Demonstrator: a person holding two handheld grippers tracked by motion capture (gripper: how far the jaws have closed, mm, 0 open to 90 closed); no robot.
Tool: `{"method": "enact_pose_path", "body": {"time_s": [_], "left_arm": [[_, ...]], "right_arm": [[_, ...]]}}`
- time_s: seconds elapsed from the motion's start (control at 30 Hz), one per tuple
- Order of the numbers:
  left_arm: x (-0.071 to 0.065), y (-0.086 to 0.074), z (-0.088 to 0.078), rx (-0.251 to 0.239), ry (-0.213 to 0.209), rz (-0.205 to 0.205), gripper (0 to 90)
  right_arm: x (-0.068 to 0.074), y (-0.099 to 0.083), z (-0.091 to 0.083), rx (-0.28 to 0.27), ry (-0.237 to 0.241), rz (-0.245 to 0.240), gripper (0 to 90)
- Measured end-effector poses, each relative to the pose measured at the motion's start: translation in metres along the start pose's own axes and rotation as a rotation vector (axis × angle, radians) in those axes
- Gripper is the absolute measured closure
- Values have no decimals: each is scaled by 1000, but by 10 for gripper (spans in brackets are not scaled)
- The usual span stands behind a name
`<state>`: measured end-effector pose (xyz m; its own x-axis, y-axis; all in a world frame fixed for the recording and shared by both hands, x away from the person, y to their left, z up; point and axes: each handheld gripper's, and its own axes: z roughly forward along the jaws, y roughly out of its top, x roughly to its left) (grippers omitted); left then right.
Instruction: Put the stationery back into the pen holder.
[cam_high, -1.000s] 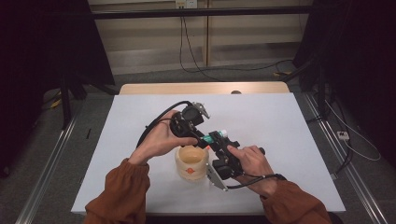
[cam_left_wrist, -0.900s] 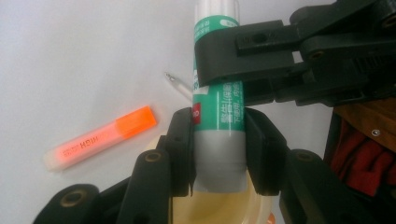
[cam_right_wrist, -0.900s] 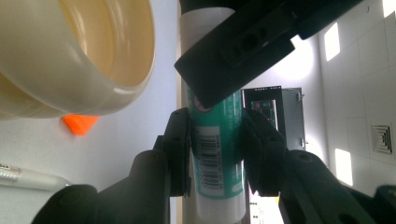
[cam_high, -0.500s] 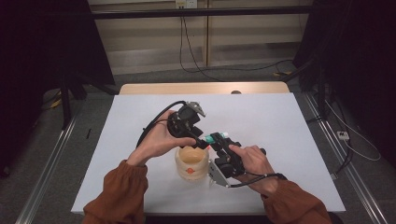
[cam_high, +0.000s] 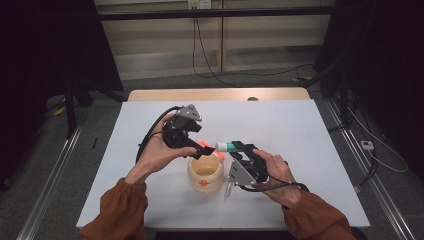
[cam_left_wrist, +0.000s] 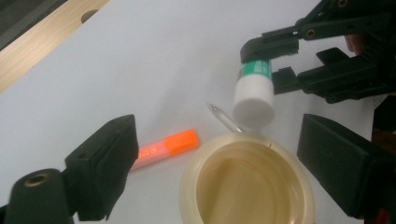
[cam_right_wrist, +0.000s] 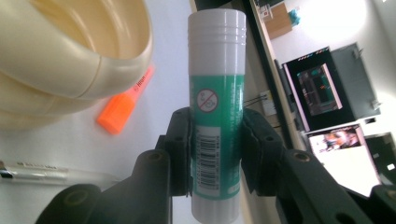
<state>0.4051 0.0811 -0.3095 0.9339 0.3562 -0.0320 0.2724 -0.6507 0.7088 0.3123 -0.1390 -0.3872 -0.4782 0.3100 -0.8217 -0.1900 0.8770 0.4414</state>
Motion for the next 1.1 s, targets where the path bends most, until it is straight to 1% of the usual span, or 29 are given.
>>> {"method": "enact_pose_path", "body": {"time_s": [0.03,0.07,0.1,0.13,0.2,0.23,0.27,0.37,0.4,0.43,0.53,0.57,0.67,0.77,0.83,0.87,0.9,0.97,1.0,1.03,1.1], "left_arm": [[1,-3,-1,-5,6,-6,90],[2,-6,-1,-10,9,-9,85],[3,-9,-2,-22,15,-18,85],[5,-12,-4,-24,21,-21,85],[6,-18,-6,-51,33,-34,82],[6,-21,-7,-60,38,-39,80],[7,-24,-9,-67,43,-49,76],[8,-32,-12,-65,72,-64,57],[10,-35,-12,-76,56,-73,56],[11,-39,-13,-80,63,-75,55],[14,-48,-16,-86,102,-92,54],[15,-52,-17,-94,112,-103,54],[17,-61,-21,-104,158,-112,54],[19,-71,-24,-122,175,-135,54],[21,-79,-25,-125,194,-144,54],[21,-81,-25,-125,201,-148,54],[21,-85,-26,-126,212,-152,54],[20,-91,-25,-138,227,-163,57],[19,-95,-25,-141,236,-161,59],[17,-98,-25,-145,244,-169,59],[16,-103,-25,-151,245,-173,59]], "right_arm": [[-2,-2,0,-2,6,18,671],[-4,-3,1,-12,26,46,671],[-6,-5,1,-7,32,78,671],[-8,-6,1,-11,41,116,671],[-11,-8,0,-24,64,190,671],[-12,-9,-1,-30,72,208,671],[-14,-10,-1,-36,79,235,671],[-18,-13,-1,-64,122,347,671],[-19,-14,-1,-70,132,375,670],[-20,-14,-1,-80,145,403,670],[-22,-16,-2,-112,166,471,670],[-23,-16,-2,-126,172,495,670],[-26,-15,-4,-152,179,544,670],[-28,-16,-3,-189,201,602,670],[-30,-17,-2,-211,228,665,670],[-31,-18,0,-230,242,705,670],[-32,-18,0,-236,256,731,670],[-32,-19,2,-263,285,800,670],[-33,-19,3,-277,303,832,670],[-33,-19,4,-287,317,854,670],[-34,-19,5,-309,332,892,670]]}}
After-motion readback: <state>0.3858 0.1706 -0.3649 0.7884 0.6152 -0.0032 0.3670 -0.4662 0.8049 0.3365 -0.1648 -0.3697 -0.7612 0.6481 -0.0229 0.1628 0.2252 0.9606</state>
